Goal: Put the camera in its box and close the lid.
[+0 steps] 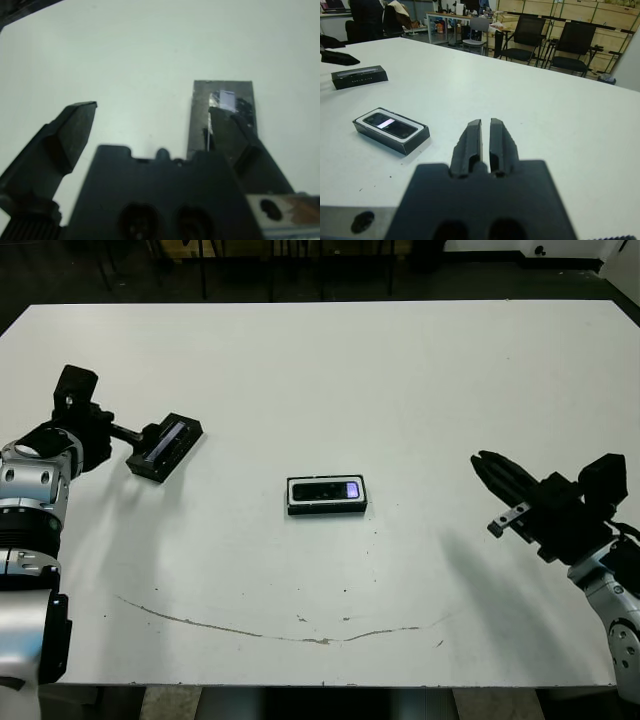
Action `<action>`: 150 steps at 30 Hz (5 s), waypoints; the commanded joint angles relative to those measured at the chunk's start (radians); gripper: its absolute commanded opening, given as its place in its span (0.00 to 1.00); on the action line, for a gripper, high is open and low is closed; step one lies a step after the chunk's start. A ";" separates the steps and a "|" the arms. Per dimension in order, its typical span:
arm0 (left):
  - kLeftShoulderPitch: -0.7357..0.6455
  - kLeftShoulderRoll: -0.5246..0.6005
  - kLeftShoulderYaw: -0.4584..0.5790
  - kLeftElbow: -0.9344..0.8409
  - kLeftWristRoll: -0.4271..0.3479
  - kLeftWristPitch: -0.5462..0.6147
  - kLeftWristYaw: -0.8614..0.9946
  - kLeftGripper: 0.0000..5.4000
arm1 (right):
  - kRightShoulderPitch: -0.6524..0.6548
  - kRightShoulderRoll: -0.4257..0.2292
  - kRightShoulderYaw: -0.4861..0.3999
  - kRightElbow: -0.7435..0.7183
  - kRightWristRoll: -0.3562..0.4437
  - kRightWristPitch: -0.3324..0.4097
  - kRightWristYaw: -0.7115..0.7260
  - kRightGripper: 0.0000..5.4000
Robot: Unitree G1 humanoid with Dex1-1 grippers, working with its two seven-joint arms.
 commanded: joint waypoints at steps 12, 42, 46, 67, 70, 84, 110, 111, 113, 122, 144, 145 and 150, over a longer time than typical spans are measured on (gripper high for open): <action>0.064 -0.028 0.036 -0.097 -0.073 0.018 -0.038 1.00 | 0.012 -0.005 0.022 0.060 -0.011 -0.064 0.019 0.00; 0.097 -0.051 -0.063 -0.073 -0.038 0.017 -0.093 1.00 | 0.022 -0.011 0.027 0.070 -0.023 -0.096 0.023 0.00; 0.093 -0.053 -0.074 -0.047 -0.020 0.014 -0.087 1.00 | 0.017 -0.009 0.025 0.093 -0.010 -0.113 0.039 0.00; 0.096 -0.050 -0.097 0.026 0.016 -0.002 -0.141 1.00 | 0.036 -0.024 0.022 0.025 -0.027 -0.043 -0.014 0.00; 0.107 -0.063 -0.080 0.029 0.001 0.002 -0.123 1.00 | 0.037 -0.021 0.015 0.037 -0.018 -0.057 -0.004 0.00; 0.115 -0.027 -0.224 0.097 0.098 -0.184 -0.312 0.71 | 0.047 -0.033 0.007 -0.024 -0.021 0.052 -0.051 0.00; 0.201 0.062 -0.173 -0.243 -0.040 -0.185 -0.554 0.50 | 0.034 -0.019 0.018 0.046 -0.019 -0.038 -0.015 0.00; 0.200 0.061 -0.155 -0.262 -0.060 -0.181 -0.554 0.50 | 0.031 -0.015 0.018 0.061 -0.014 -0.057 -0.004 0.00; 0.189 0.059 -0.128 -0.301 -0.100 -0.159 -0.565 0.50 | 0.025 -0.016 0.019 0.080 -0.011 -0.076 0.014 0.00; 0.067 0.013 -0.195 -0.419 -0.163 -0.048 -0.660 0.50 | -0.020 -0.018 0.028 0.118 0.012 -0.051 0.024 0.00; -0.090 -0.121 -0.426 -0.153 0.025 -0.126 -0.774 0.50 | -0.070 -0.032 0.022 0.088 0.030 0.093 -0.019 0.00; -0.091 -0.124 -0.427 -0.149 0.029 -0.120 -0.775 0.50 | -0.069 -0.031 0.022 0.089 0.030 0.093 -0.018 0.00; -0.095 -0.126 -0.444 -0.131 0.063 -0.141 -0.785 0.50 | -0.062 -0.027 0.022 0.086 0.034 0.097 -0.018 0.00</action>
